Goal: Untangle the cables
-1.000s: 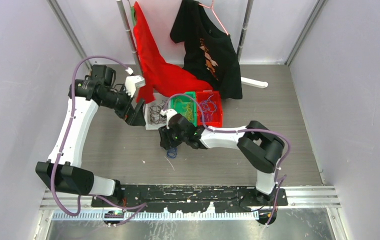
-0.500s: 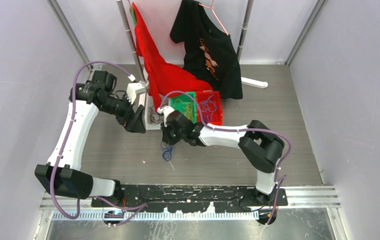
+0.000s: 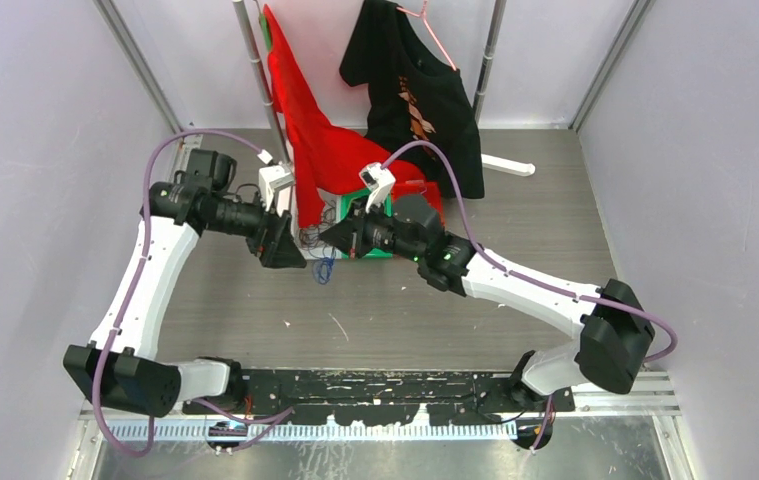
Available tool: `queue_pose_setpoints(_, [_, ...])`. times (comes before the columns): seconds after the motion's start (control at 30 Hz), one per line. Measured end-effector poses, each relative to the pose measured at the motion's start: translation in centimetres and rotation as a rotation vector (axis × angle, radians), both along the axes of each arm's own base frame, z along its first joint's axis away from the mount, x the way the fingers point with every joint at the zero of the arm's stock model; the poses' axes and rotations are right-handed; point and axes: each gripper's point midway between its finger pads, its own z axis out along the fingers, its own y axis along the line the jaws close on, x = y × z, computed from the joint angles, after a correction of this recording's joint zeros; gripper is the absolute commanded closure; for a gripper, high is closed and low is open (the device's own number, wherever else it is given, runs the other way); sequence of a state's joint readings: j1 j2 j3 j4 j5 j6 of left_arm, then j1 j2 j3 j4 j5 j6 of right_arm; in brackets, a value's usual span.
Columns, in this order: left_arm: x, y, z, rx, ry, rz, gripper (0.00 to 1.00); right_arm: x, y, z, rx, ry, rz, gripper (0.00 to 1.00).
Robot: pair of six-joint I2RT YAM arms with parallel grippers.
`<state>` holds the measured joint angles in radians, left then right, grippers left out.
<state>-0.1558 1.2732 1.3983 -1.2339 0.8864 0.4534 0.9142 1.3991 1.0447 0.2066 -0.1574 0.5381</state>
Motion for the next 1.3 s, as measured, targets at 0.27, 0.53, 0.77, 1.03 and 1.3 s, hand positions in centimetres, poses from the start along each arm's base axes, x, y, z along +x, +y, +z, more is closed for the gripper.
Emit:
queue_pose_setpoints(0.27, [-0.7, -2.7, 1.0, -0.075, 0.024, -0.035, 0.82, -1.3, 0.6, 0.2, 0.092, 0.101, 0.045, 0.99])
queue_pose_setpoints(0.53, [-0.5, -2.5, 0.3, -0.058, 0.028, -0.018, 1.0, 0.0, -1.5, 0.7, 0.143, 0.147, 0.004, 0.99])
queue_pose_setpoints(0.77, [0.7, -1.2, -0.8, 0.04, 0.0, 0.049, 0.62, 5.2, -7.4, 0.3, 0.076, 0.106, -0.192, 0.99])
queue_pose_setpoints(1.03, [2.1, 0.3, -1.0, 0.133, -0.04, 0.131, 0.04, 11.0, -13.4, -2.2, -0.202, -0.007, -0.49, 0.99])
queue_pose_setpoints(1.3, [3.9, 2.8, -1.5, 0.208, -0.043, 0.242, 0.01, 16.1, -17.1, -6.2, -0.452, -0.071, -0.696, 0.89])
